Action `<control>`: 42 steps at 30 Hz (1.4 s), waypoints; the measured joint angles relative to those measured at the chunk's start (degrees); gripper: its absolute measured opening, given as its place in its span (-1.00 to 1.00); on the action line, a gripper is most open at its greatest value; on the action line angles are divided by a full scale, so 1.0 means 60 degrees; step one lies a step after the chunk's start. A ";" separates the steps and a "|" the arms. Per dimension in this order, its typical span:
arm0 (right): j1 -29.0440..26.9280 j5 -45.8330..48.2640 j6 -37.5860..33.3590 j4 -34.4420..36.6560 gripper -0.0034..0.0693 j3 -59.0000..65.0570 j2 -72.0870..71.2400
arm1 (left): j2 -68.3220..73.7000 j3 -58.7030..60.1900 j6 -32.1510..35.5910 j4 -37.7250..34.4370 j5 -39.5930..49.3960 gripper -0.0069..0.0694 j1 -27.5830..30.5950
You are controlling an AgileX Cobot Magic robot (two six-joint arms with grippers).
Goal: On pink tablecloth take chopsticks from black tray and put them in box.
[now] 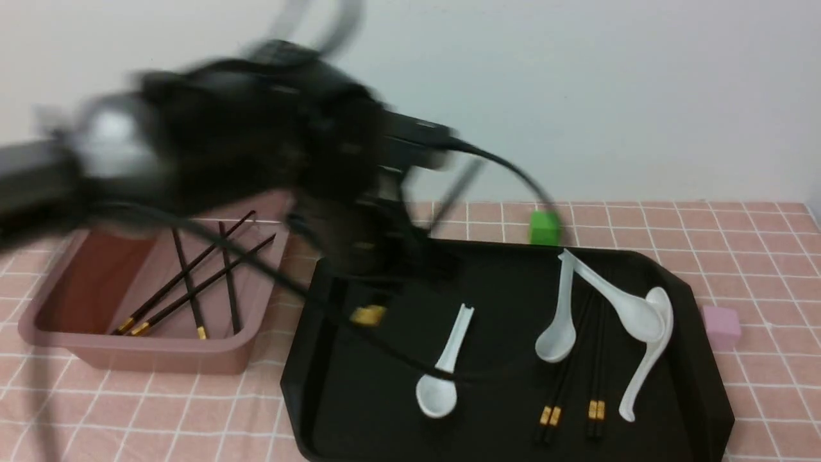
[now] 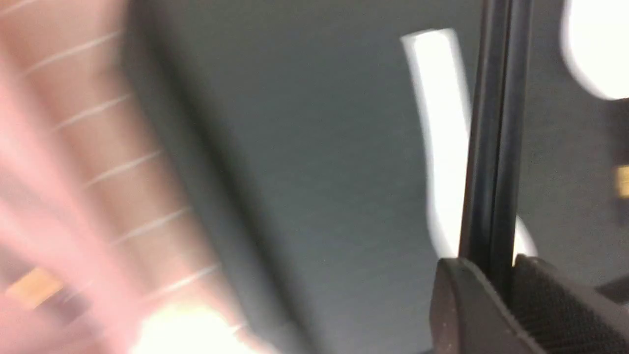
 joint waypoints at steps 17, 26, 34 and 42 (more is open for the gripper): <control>0.0000 0.0000 0.0000 0.0000 -0.25 0.0000 0.0000 | 0.0490 0.1119 0.0367 0.0688 -0.1913 -0.53 0.4043; 0.0000 0.0000 0.0000 0.0000 -0.25 0.0000 0.0000 | 0.0838 0.1130 0.0266 0.1357 -0.2788 -0.16 0.4051; 0.0000 0.0000 0.0000 0.0000 -0.25 0.0000 0.0000 | -0.1021 0.1235 -0.0721 0.1201 -0.2370 0.17 0.4051; 0.0000 0.0000 0.0000 0.0000 -0.25 0.0000 0.0000 | -0.5495 0.3650 -0.1340 0.0705 -0.3403 -0.78 0.4051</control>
